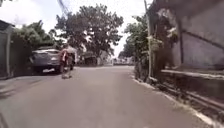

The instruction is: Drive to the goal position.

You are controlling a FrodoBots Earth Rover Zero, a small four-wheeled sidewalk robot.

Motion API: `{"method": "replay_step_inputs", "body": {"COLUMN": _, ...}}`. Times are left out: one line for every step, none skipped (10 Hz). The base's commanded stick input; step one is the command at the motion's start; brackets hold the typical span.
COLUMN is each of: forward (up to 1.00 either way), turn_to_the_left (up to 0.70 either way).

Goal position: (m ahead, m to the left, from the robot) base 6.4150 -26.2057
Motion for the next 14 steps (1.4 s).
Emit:
{"method": "replay_step_inputs", "body": {"forward": 1.00, "turn_to_the_left": 0.00}}
{"method": "replay_step_inputs", "body": {"forward": 1.00, "turn_to_the_left": 0.00}}
{"method": "replay_step_inputs", "body": {"forward": 1.00, "turn_to_the_left": 0.00}}
{"method": "replay_step_inputs", "body": {"forward": 1.00, "turn_to_the_left": 0.00}}
{"method": "replay_step_inputs", "body": {"forward": 1.00, "turn_to_the_left": 0.00}}
{"method": "replay_step_inputs", "body": {"forward": 1.00, "turn_to_the_left": 0.00}}
{"method": "replay_step_inputs", "body": {"forward": 1.00, "turn_to_the_left": 0.00}}
{"method": "replay_step_inputs", "body": {"forward": 1.00, "turn_to_the_left": 0.00}}
{"method": "replay_step_inputs", "body": {"forward": 1.00, "turn_to_the_left": 0.00}}
{"method": "replay_step_inputs", "body": {"forward": 1.00, "turn_to_the_left": 0.00}}
{"method": "replay_step_inputs", "body": {"forward": 1.00, "turn_to_the_left": 0.00}}
{"method": "replay_step_inputs", "body": {"forward": 1.00, "turn_to_the_left": -0.10}}
{"method": "replay_step_inputs", "body": {"forward": 1.00, "turn_to_the_left": -0.27}}
{"method": "replay_step_inputs", "body": {"forward": 1.00, "turn_to_the_left": -0.14}}
